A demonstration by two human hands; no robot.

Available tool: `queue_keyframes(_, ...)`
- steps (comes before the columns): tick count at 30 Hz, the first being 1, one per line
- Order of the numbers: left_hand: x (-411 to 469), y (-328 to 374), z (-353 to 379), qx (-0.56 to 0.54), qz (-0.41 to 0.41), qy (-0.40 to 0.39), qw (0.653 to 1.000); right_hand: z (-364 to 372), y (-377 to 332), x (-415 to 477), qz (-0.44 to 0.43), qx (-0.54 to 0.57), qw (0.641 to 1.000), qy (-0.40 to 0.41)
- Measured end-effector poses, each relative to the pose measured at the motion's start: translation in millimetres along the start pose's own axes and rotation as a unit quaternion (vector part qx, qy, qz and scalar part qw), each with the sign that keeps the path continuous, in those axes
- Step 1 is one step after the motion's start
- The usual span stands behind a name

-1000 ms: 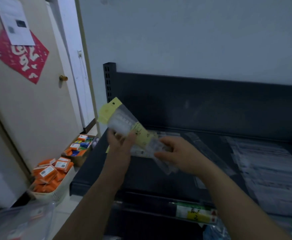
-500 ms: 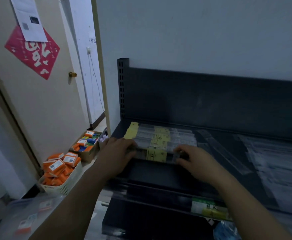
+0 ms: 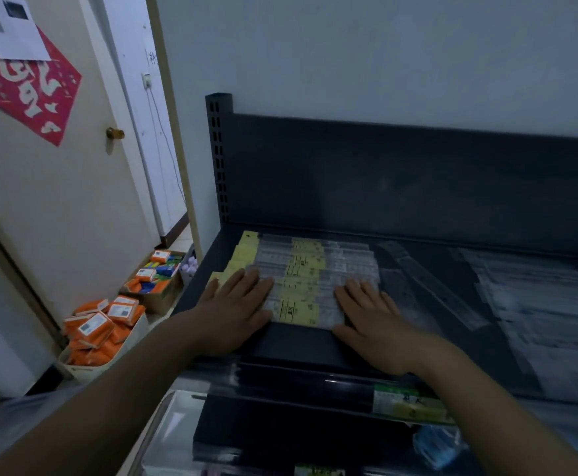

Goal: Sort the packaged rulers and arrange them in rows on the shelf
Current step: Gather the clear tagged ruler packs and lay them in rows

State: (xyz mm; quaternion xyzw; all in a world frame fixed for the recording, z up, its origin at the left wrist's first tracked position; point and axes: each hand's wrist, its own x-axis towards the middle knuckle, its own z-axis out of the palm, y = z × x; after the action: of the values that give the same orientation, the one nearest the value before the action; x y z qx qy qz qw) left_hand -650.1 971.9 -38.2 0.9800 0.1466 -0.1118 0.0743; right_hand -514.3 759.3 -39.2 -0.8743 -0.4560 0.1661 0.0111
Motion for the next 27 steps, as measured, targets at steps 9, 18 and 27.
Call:
queue_keyframes(9,-28.6,1.7,4.3,-0.012,0.023,0.016,1.000,4.9,-6.8,-27.0,-0.027,0.017,0.999,-0.027)
queue_keyframes(18,-37.6,3.7,13.3,-0.045,-0.007,0.200,0.979,-12.2,-2.2,-46.0,-0.040,0.161,0.976,0.140)
queue_keyframes(27,5.3,82.6,-4.0,-0.186,0.035,0.229,0.955,-43.2,48.6,-14.7,0.256,0.115,0.952,0.124)
